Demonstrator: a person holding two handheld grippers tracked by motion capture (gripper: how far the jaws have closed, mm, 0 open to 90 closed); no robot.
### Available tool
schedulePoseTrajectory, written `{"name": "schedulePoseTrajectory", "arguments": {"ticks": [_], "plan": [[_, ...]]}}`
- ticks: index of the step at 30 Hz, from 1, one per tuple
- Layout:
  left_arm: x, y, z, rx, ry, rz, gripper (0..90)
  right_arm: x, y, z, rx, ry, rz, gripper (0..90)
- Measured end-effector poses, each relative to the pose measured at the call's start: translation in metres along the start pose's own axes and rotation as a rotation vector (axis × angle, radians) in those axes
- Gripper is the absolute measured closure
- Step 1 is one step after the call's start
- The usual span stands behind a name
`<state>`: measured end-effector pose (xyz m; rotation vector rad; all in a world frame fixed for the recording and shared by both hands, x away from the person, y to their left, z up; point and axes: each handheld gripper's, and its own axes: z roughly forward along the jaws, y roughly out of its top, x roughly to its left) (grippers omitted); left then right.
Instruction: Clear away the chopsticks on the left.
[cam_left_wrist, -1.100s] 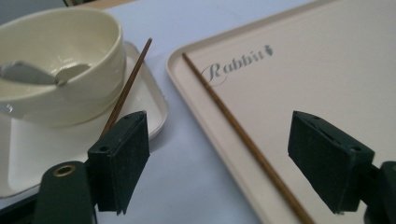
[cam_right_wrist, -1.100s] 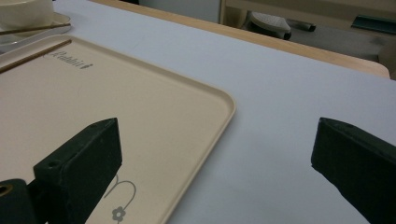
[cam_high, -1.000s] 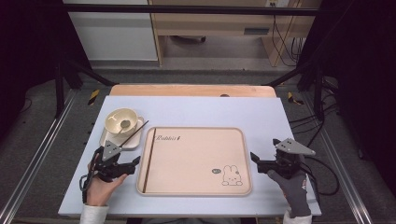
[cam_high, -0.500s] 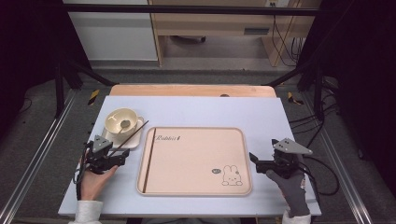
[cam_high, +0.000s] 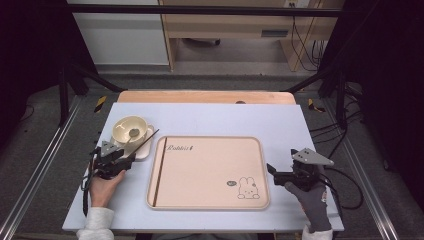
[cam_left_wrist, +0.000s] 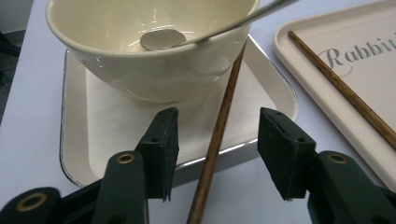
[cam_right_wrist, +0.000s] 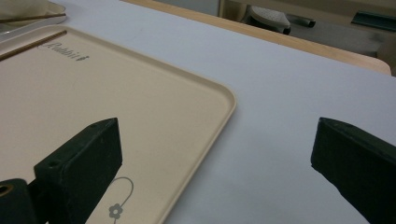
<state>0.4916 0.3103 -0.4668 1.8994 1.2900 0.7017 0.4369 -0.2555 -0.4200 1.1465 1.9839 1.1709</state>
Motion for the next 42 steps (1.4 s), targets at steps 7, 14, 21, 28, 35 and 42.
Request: {"name": "schedulePoseTrajectory", "arguments": {"ticks": [7,14,21,28,35,42], "plan": [[0.004,-0.001,0.006,0.008,-0.006,-0.011,59.9,0.000,0.000,0.001,0.003,-0.001,0.000,2.4],[0.006,0.000,0.010,0.016,-0.030,-0.030,71.0,0.001,0.000,0.002,0.007,0.001,-0.004,2.4],[0.007,0.000,0.013,0.019,-0.059,-0.060,77.9,0.001,0.000,0.002,0.007,-0.001,-0.007,2.4],[0.004,0.002,0.011,0.024,-0.074,-0.049,81.4,0.001,-0.001,0.002,0.008,-0.002,-0.007,2.4],[-0.001,0.004,0.007,0.031,-0.081,-0.027,83.8,0.002,-0.001,0.002,0.009,-0.001,-0.007,2.5],[-0.007,0.005,0.005,0.042,-0.074,-0.021,85.0,0.001,-0.001,0.002,0.008,0.000,-0.008,2.4]]}}
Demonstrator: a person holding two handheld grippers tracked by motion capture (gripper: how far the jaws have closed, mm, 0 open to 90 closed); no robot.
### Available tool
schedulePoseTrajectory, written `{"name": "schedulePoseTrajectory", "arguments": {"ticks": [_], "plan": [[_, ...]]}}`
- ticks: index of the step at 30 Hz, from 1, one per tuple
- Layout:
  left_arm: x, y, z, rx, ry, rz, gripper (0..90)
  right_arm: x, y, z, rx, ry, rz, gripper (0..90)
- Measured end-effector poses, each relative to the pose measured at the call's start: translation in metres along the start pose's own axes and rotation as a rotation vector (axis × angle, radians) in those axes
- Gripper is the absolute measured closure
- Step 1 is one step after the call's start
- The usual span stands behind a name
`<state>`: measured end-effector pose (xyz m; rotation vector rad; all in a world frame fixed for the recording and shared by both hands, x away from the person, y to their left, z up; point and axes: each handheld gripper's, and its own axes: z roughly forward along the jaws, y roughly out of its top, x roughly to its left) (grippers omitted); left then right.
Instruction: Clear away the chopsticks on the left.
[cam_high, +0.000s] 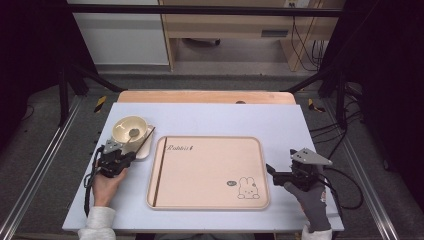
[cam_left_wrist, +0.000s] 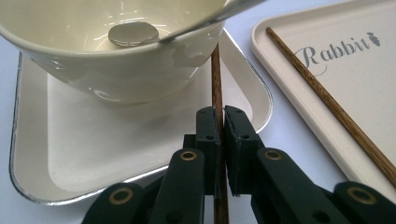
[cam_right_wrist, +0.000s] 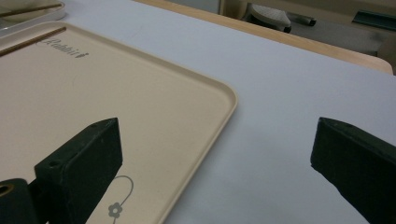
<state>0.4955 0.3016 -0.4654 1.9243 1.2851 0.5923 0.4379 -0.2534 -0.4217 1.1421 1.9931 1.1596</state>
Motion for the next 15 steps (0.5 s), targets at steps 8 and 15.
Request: {"name": "schedulePoseTrajectory", "arguments": {"ticks": [8,15], "plan": [[-0.006,0.001,-0.005,-0.002,0.003,0.006,85.0,0.000,0.000,-0.001,-0.003,-0.001,0.001,2.4],[-0.015,0.005,-0.017,-0.024,0.006,0.020,85.0,0.000,0.001,-0.002,-0.005,-0.002,-0.001,2.3]]}}
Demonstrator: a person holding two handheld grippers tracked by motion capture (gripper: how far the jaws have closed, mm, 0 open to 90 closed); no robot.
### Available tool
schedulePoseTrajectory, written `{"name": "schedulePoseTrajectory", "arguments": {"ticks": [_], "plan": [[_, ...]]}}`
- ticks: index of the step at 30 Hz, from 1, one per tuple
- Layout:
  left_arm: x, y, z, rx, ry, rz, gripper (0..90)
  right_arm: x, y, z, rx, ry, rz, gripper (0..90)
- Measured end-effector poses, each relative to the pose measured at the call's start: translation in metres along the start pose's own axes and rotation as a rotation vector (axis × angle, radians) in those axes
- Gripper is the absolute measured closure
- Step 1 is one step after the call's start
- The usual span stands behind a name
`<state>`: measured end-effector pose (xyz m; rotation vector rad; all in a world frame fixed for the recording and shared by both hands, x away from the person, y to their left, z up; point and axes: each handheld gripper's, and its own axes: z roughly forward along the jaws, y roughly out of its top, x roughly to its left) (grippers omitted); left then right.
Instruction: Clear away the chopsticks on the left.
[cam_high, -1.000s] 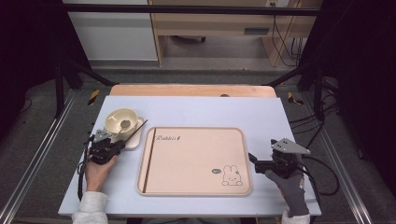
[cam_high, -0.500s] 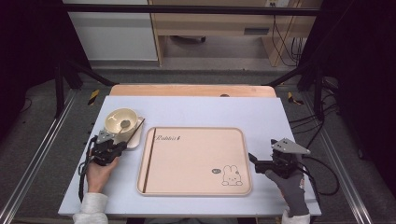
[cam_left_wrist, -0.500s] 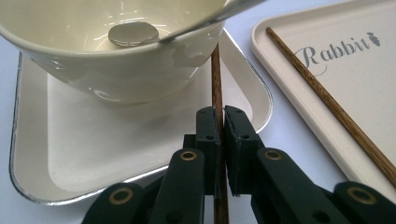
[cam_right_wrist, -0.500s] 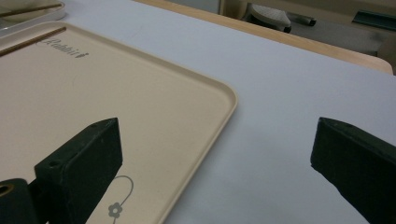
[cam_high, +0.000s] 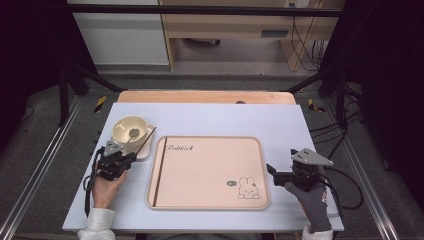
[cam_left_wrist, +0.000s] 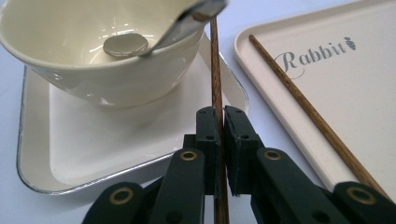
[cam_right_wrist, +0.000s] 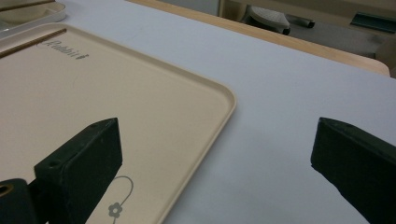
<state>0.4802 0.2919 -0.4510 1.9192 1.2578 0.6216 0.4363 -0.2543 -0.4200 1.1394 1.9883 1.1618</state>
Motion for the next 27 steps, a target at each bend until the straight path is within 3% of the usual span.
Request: {"name": "schedulePoseTrajectory", "arguments": {"ticks": [17,27], "plan": [[-0.037,0.006,-0.018,-0.035,0.006,0.035,85.0,-0.001,0.000,-0.003,-0.007,-0.003,0.003,2.2],[-0.073,0.012,-0.026,-0.073,-0.005,0.081,84.9,-0.002,0.001,-0.005,-0.015,-0.007,0.000,2.2]]}}
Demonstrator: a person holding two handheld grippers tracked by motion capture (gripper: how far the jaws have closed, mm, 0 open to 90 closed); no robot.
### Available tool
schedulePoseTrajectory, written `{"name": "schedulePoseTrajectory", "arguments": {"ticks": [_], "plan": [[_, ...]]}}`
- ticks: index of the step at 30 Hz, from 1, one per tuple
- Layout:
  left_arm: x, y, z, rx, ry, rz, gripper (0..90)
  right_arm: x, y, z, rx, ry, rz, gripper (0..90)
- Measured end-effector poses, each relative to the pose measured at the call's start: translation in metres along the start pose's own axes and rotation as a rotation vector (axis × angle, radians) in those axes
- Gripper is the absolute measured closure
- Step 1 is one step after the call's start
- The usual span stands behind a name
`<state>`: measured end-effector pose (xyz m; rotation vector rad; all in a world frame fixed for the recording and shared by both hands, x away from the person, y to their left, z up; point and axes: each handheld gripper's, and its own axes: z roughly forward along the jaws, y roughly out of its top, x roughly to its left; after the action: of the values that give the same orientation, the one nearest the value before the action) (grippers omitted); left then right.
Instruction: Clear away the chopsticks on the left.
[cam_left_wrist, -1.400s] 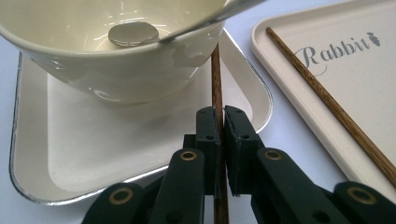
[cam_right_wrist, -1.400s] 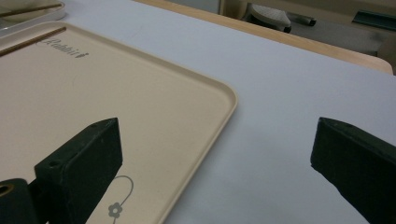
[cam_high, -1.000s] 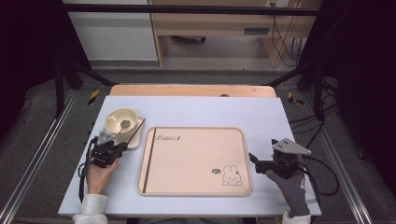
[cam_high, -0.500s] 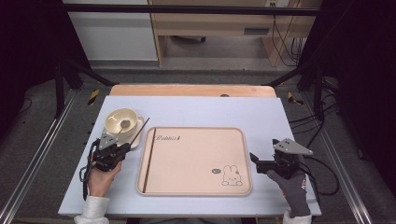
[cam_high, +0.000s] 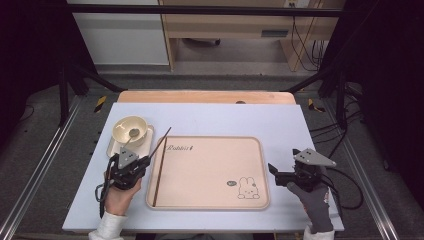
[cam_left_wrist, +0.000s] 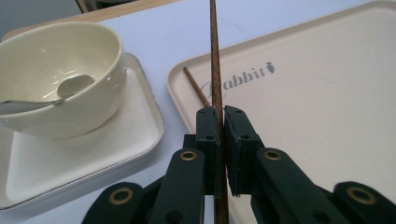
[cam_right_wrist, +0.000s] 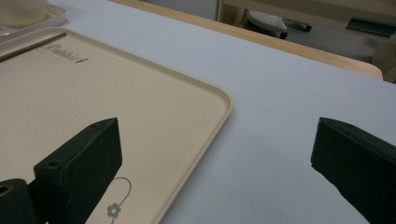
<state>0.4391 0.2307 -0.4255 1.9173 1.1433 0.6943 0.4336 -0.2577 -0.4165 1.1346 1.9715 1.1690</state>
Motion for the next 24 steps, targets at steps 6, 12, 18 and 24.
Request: {"name": "schedulePoseTrajectory", "arguments": {"ticks": [6,12,18,24], "plan": [[-0.016,0.005,-0.004,-0.060,-0.024,-0.099,84.9,0.000,0.000,0.000,-0.001,0.000,0.001,2.2],[-0.031,-0.007,-0.001,-0.062,-0.005,-0.117,84.9,0.000,0.000,-0.001,-0.008,0.004,0.005,2.3],[-0.038,-0.007,-0.002,-0.087,0.033,-0.175,85.0,-0.001,0.000,0.000,0.001,-0.002,-0.004,2.2],[-0.051,-0.005,-0.002,-0.117,0.041,-0.260,85.0,0.000,0.000,0.000,0.000,-0.002,-0.006,2.2]]}}
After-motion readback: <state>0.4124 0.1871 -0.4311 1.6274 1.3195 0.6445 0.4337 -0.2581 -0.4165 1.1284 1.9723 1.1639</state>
